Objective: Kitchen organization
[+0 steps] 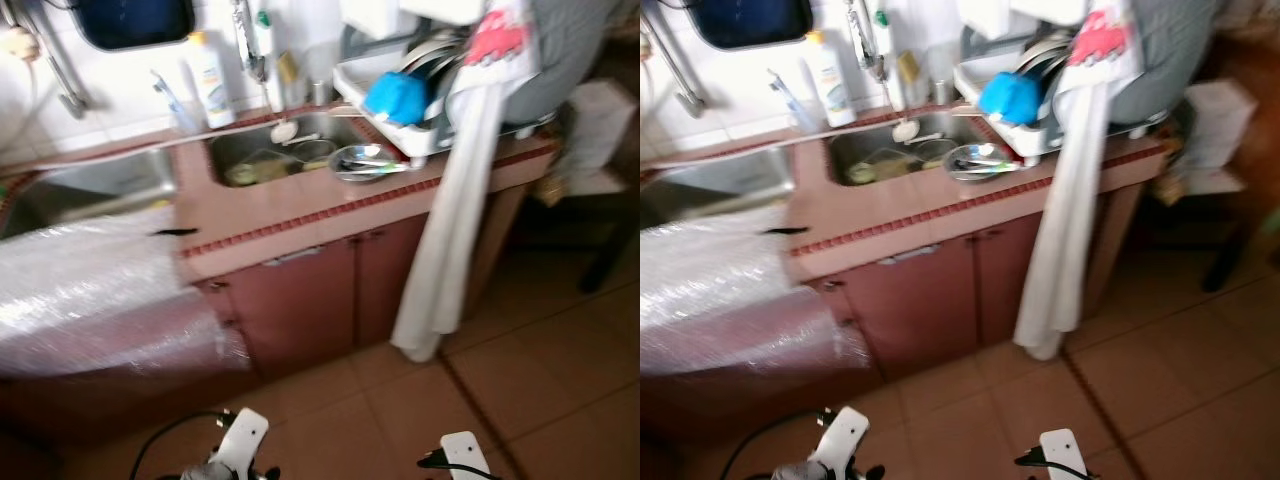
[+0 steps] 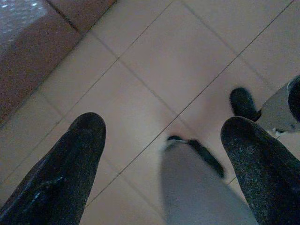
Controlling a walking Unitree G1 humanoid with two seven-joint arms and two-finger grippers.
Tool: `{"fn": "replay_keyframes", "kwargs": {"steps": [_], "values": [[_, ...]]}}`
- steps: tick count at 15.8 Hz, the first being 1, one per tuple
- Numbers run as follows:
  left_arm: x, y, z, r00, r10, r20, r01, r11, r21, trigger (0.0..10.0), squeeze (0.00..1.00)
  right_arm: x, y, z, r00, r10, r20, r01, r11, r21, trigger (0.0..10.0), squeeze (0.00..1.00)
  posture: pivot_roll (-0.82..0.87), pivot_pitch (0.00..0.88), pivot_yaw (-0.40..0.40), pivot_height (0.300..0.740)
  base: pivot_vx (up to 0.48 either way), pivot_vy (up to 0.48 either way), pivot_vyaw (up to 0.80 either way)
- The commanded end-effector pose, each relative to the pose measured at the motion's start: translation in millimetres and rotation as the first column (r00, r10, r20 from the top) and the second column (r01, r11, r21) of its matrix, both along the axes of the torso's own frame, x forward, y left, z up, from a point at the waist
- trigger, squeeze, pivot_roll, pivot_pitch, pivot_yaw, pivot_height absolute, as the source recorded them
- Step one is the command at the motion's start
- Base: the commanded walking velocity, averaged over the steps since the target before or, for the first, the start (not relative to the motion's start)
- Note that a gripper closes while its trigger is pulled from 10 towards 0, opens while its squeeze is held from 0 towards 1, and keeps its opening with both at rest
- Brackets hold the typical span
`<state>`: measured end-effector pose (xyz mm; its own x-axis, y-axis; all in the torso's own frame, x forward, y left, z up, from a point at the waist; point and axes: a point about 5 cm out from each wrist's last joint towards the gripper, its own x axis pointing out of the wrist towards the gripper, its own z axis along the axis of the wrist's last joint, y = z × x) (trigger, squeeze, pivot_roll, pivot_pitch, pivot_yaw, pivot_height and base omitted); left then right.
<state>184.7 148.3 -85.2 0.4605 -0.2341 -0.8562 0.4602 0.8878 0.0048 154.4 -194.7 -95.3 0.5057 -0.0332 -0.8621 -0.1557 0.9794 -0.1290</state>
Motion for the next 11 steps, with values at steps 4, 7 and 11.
{"fn": "replay_keyframes", "kwargs": {"steps": [4, 7, 11], "values": [[-1.9, 13.3, -0.5, 1.000, 0.005, -0.009, -0.005, 0.999, 0.037, 10.0, 0.00, 1.3, 15.6, -1.4, 0.999, 0.035, -0.003, -0.035, 0.999, 0.029, 10.0, 0.00, -0.09, 0.000, 0.106, 0.740, 0.000, -0.343, -0.33], [-1.5, 13.1, -0.4, 1.000, 0.004, -0.010, -0.004, 0.999, 0.038, 10.0, 0.00, 0.6, 16.9, -1.8, 0.999, 0.040, -0.005, -0.040, 0.999, 0.028, 10.0, 0.00, -0.09, 0.002, 0.108, 0.740, 0.000, -0.201, -0.44], [-1.1, 12.0, -0.3, 1.000, 0.005, -0.009, -0.004, 0.999, 0.035, 10.0, 0.00, -1.0, 16.1, -2.5, 0.999, 0.039, -0.013, -0.038, 0.999, 0.027, 10.0, 0.00, -0.10, 0.001, 0.107, 0.740, 0.000, 0.000, -0.50]]}}
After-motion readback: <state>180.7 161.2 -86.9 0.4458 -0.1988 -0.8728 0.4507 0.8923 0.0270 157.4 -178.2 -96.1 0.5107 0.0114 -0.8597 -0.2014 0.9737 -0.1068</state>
